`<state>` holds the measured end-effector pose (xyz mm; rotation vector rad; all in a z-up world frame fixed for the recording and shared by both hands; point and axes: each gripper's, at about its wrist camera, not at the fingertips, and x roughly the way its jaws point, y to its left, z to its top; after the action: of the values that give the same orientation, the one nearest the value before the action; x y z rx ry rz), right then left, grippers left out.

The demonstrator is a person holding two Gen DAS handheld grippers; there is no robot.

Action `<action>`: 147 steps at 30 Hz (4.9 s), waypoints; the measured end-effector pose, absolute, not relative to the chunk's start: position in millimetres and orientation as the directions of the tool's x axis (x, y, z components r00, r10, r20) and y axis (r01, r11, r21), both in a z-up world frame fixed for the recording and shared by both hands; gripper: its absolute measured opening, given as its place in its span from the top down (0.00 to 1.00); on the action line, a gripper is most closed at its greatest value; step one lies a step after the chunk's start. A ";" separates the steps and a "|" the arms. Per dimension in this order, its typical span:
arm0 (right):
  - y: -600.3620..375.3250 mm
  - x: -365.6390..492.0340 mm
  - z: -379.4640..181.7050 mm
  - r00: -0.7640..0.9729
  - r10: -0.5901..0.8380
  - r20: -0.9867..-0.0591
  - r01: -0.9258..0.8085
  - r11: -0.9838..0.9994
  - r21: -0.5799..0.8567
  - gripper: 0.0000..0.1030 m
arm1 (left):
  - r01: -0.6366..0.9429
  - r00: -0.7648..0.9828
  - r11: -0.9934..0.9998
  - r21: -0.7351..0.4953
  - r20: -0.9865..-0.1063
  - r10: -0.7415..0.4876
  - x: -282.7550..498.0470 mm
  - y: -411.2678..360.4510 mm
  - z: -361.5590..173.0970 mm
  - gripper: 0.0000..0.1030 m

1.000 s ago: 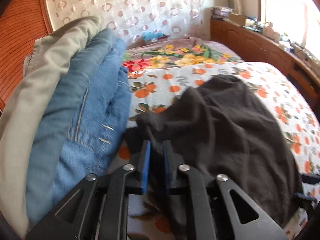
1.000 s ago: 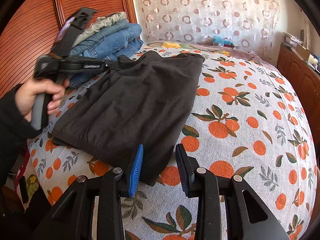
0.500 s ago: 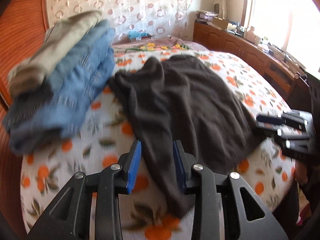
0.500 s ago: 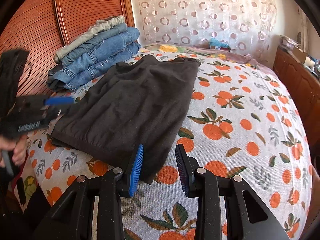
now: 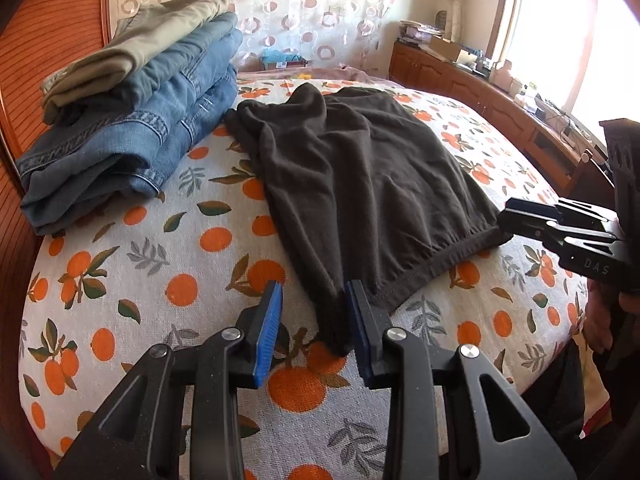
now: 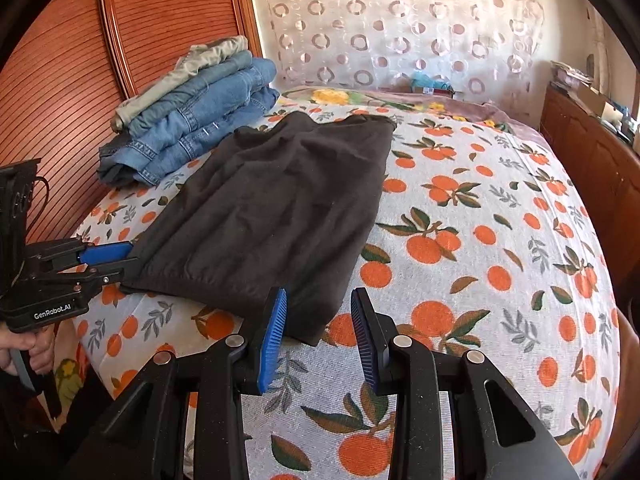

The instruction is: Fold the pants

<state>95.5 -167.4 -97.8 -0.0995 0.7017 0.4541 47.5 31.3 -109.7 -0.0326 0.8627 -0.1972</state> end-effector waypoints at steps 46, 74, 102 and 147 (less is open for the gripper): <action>-172.2 82.6 -103.9 0.620 0.439 -0.650 -0.504 0.858 0.099 0.92 | 0.210 0.653 0.955 -0.210 -0.697 -0.297 23.7 28.3 -106.9 0.92; -175.3 116.4 -39.7 0.684 0.444 -0.579 -0.515 0.856 0.048 0.92 | 0.244 0.703 0.948 -0.202 -0.637 -0.317 82.8 40.1 -58.1 0.92; -147.9 265.0 -61.8 0.621 0.426 -0.659 -0.484 0.869 0.105 0.83 | 0.181 0.700 0.969 -0.168 -0.670 -0.247 162.8 42.2 -60.4 0.78; -146.2 302.9 -77.4 0.476 0.482 -0.735 -0.630 0.770 0.097 0.73 | 0.165 0.658 0.982 -0.091 -0.732 -0.179 189.6 35.7 -89.8 0.65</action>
<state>302.9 -146.2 -77.4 -0.1973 0.8301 0.6850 189.6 35.7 -89.8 -0.0169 0.8302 -0.1949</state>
